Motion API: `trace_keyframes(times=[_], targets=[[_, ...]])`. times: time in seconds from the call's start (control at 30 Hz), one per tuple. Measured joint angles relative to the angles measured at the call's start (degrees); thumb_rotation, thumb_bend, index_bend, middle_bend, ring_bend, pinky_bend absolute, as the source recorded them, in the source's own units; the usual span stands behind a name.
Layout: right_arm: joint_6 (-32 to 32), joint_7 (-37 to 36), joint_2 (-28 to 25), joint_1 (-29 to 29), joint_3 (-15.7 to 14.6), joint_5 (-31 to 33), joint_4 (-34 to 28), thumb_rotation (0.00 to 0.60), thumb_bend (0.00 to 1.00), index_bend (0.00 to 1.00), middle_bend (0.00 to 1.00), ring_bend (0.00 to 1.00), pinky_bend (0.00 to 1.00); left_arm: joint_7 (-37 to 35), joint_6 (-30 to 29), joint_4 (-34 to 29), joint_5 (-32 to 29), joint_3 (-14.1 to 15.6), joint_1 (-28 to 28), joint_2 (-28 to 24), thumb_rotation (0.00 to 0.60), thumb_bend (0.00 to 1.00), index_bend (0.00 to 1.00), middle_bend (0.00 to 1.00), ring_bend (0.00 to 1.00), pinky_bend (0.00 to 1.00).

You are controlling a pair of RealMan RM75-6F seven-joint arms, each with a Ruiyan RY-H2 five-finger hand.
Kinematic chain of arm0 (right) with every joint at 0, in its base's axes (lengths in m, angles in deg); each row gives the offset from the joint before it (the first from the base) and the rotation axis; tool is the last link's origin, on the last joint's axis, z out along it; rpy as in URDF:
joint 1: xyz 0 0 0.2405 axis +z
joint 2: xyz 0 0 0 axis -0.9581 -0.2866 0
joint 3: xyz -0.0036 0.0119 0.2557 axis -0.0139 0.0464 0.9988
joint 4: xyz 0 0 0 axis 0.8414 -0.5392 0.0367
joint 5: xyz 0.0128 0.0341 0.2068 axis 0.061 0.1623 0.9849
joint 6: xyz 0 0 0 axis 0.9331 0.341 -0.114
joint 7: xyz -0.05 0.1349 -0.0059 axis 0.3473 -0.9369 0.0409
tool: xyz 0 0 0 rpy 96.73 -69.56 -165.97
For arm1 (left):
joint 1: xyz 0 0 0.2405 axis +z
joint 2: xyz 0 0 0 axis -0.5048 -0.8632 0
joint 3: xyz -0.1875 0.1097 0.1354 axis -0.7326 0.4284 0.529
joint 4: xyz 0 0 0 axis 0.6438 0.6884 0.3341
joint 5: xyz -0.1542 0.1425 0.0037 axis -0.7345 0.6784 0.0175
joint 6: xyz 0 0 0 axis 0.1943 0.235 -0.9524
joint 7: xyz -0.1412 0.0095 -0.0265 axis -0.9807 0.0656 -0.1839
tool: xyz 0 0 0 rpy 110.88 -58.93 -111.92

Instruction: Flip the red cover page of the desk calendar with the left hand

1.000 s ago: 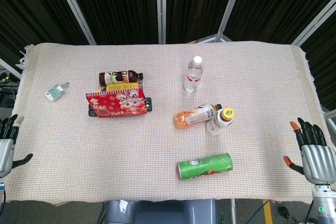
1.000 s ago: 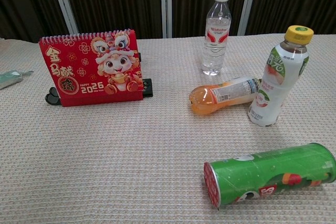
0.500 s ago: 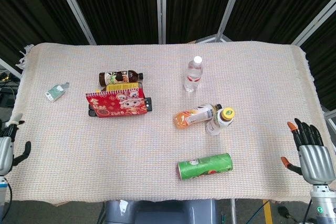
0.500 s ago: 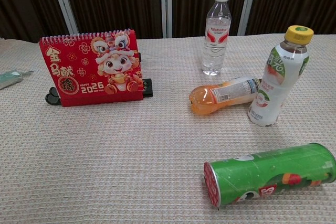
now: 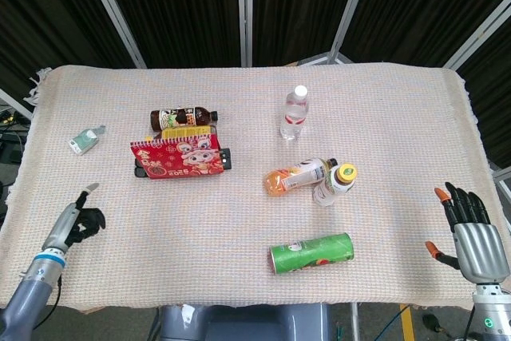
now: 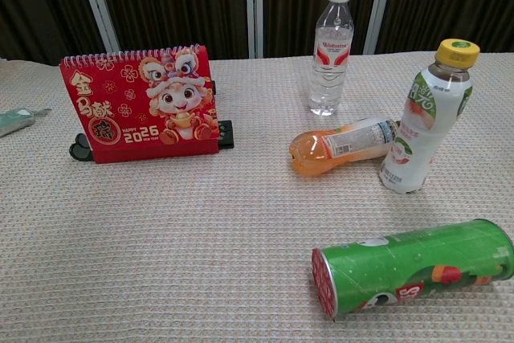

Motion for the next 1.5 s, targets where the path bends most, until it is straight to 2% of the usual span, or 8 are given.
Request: trace_keyframes(times=[0.1, 0.4, 0.7, 1.5], targets=[[-0.01, -0.53, -0.23, -0.01, 0.08, 0.12, -0.03, 0.600, 0.12, 0.03, 0.00, 0.00, 0.00, -0.47, 2.68, 0.20, -4.18, -0.59, -3.22, 0.88, 0.600, 0.91, 0.00, 0.63, 0.68, 0.58], [0.18, -1.99, -0.85, -0.09, 0.15, -0.01, -0.44, 0.600, 0.12, 0.03, 0.00, 0.00, 0.00, 2.67, 4.21, 4.40, -12.55, -0.93, -9.34, 6.00, 0.600, 0.91, 0.00, 0.63, 0.68, 0.58], [0.21, -2.84, -1.20, -0.12, -0.05, -0.44, -0.60, 0.600, 0.12, 0.03, 0.00, 0.00, 0.00, 6.79, 4.57, 6.54, -17.96, -0.58, -14.19, 9.59, 0.600, 0.91, 0.00, 0.63, 0.68, 0.58], [0.13, -4.52, -1.55, -0.13, -0.32, -0.86, -0.76, 0.600, 0.12, 0.03, 0.00, 0.00, 0.00, 10.71, 2.13, 9.03, -21.02, -1.20, -18.99, 14.73, 0.600, 0.92, 0.00, 0.63, 0.68, 0.58]])
